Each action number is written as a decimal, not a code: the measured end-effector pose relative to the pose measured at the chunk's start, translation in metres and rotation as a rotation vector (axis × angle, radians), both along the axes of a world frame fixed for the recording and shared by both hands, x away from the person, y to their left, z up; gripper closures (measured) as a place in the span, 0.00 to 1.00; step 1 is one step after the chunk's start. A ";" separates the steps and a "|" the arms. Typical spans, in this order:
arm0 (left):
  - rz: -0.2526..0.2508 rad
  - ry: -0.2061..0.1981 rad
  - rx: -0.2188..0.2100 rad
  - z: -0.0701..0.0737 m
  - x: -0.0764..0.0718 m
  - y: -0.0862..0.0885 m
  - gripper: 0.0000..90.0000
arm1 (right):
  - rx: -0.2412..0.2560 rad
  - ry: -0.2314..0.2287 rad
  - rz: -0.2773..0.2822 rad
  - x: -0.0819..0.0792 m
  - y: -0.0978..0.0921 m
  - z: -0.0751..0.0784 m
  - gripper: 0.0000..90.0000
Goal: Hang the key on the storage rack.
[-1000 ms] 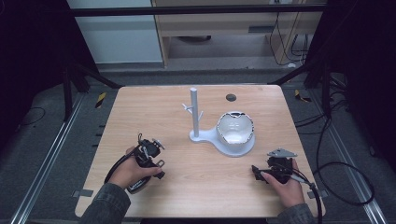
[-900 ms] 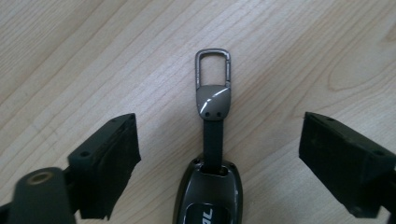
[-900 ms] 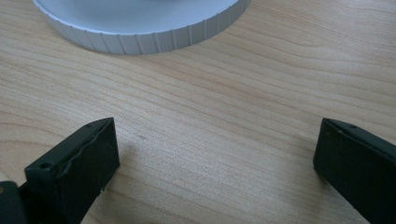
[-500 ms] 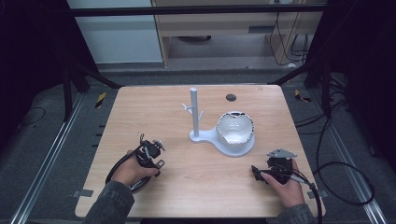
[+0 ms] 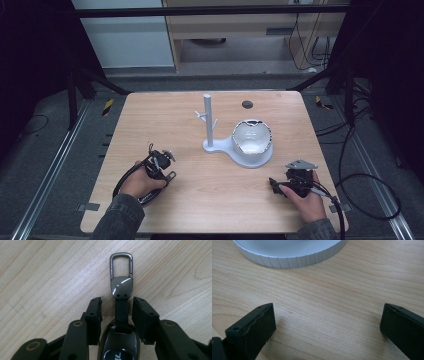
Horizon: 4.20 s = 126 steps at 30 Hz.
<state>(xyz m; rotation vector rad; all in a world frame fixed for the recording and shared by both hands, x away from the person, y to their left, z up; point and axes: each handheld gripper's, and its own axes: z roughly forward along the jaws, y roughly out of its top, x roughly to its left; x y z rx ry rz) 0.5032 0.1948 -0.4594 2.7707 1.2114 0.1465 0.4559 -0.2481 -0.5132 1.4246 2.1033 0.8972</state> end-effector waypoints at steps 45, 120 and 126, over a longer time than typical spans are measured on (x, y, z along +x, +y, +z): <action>0.065 -0.258 -0.222 0.037 -0.045 0.036 0.89 | -0.001 0.001 0.009 0.001 0.002 0.000 0.00; 0.056 -0.771 -0.532 0.106 -0.034 -0.023 0.90 | 0.000 -0.003 0.011 0.007 0.005 0.000 0.02; 0.048 -0.773 -0.545 0.108 -0.030 -0.026 0.90 | -0.001 -0.004 0.009 0.007 0.005 0.000 0.02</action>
